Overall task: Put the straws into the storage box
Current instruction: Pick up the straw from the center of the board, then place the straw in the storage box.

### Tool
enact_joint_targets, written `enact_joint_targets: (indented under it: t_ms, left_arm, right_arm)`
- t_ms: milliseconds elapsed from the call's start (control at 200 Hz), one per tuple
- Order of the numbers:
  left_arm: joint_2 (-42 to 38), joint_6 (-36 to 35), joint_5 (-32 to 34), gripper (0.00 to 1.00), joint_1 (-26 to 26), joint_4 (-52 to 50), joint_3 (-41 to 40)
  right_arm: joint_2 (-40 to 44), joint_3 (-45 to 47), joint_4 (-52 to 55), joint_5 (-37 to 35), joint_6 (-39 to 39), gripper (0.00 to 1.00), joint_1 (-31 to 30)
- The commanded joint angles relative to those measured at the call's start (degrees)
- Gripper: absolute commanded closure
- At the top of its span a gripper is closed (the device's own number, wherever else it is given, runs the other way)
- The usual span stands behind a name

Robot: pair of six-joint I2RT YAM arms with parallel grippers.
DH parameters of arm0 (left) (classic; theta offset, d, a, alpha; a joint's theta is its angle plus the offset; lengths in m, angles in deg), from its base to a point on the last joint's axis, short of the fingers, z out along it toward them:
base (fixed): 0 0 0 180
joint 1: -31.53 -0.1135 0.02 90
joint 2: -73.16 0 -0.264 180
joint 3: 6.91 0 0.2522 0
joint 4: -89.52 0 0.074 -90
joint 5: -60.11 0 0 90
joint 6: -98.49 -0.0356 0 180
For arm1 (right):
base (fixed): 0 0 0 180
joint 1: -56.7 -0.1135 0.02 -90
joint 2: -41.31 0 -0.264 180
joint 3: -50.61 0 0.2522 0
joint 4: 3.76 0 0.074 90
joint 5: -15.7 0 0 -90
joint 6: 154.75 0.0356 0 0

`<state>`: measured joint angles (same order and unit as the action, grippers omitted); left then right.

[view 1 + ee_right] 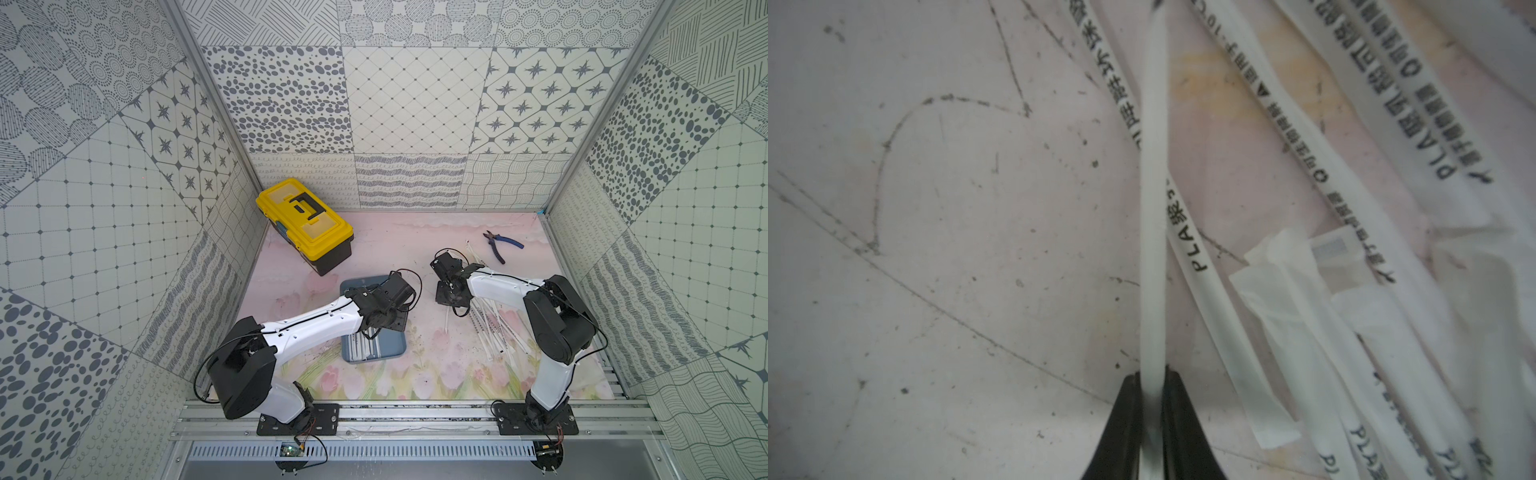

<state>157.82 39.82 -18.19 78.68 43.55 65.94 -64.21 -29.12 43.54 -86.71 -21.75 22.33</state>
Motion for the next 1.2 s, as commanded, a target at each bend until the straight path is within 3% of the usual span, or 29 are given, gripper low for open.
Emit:
enact_joint_targets:
  t_ms: [0, 165, 285, 385, 690, 956, 1196]
  left_arm:
    - [-3.9, -1.4, 3.6, 0.40, -2.6, -2.3, -0.9]
    - [-14.0, -0.3, 2.7, 0.40, -12.4, -5.5, -6.0]
    - [-19.8, 1.0, 0.3, 0.41, -19.7, -6.6, -10.3]
    - [-22.4, 2.1, -3.1, 0.41, -23.5, -6.0, -12.9]
    - [-22.4, 3.3, -6.2, 0.41, -24.4, -3.8, -14.3]
    - [-22.0, 3.7, -7.1, 0.41, -24.4, -3.0, -14.7]
    - [-22.0, 3.7, -7.4, 0.41, -24.4, -2.8, -14.4]
  right_arm:
    - [4.5, -0.2, -0.1, 0.2, -0.1, 0.89, -2.4]
    - [7.1, -7.1, 1.1, 3.8, 0.8, 0.90, -13.2]
    - [2.4, -11.5, -4.1, 9.4, 2.4, 0.90, -19.4]
    - [-3.2, -14.7, -7.1, 12.8, 3.5, 0.91, -21.1]
    - [-12.8, -16.7, -9.6, 19.6, 7.1, 0.91, -21.5]
    - [-15.4, -17.1, -9.2, 19.1, 7.5, 0.90, -21.5]
    - [-15.8, -19.6, -7.1, 16.9, 5.9, 0.81, -21.5]
